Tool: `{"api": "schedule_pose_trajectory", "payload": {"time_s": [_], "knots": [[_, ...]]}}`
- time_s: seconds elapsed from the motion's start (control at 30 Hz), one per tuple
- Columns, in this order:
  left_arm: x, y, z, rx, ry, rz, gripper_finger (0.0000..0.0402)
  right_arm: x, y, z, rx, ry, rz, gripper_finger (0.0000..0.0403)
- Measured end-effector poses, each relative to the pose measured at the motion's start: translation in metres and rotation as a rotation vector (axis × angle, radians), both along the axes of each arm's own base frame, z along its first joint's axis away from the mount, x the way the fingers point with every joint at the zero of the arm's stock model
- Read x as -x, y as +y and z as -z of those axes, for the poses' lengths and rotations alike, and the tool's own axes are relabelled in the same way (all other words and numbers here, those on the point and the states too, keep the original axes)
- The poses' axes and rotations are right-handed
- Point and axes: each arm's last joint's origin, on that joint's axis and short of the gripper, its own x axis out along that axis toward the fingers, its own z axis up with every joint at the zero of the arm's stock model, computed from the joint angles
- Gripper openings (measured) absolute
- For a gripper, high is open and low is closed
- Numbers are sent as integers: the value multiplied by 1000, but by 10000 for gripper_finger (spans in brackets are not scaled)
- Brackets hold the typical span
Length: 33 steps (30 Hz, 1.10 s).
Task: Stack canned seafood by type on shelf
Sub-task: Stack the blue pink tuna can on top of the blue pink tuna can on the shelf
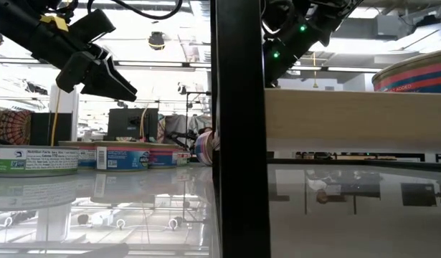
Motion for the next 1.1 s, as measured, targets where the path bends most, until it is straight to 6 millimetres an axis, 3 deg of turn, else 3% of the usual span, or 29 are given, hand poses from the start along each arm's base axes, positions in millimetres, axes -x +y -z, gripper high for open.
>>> {"api": "schedule_pose_trajectory", "payload": {"time_s": [0.17,0.37,0.73,0.93,1.1], "knots": [[0,0,0,0,0,0,228,-6,4,1,9,-37,-15,287],[0,0,0,3,2,5,228,-13,-2,18,38,8,-25,286],[0,0,0,3,1,12,228,-24,-32,-15,-31,25,-128,286],[-1,0,0,8,-2,13,228,-17,-62,-15,-49,28,-111,286],[-5,3,-4,63,-87,-29,228,-14,-63,-13,-43,72,-119,286]]}}
